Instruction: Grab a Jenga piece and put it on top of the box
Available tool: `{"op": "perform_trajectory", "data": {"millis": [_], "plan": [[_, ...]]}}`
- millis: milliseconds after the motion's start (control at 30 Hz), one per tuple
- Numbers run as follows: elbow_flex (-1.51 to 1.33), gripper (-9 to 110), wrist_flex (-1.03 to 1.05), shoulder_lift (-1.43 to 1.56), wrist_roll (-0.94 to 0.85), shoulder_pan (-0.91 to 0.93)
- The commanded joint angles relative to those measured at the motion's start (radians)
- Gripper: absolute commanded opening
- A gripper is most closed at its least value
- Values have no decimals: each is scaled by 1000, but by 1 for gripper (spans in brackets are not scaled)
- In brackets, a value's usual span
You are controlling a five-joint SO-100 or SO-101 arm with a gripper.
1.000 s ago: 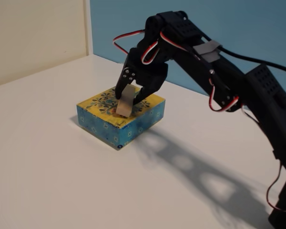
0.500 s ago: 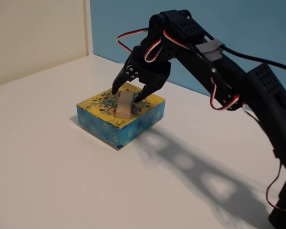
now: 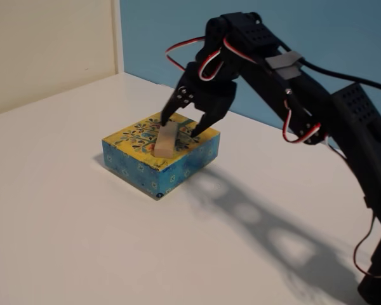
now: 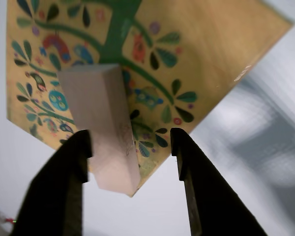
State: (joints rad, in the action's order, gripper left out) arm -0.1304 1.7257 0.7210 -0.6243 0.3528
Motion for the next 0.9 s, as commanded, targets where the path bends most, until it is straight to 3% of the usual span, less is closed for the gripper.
{"op": "perform_trajectory", "data": {"millis": [0,100,867], "plan": [[46,8,5,120,29,6],[46,0,6,193,81,6],[48,0,126,486,120,25]]}}
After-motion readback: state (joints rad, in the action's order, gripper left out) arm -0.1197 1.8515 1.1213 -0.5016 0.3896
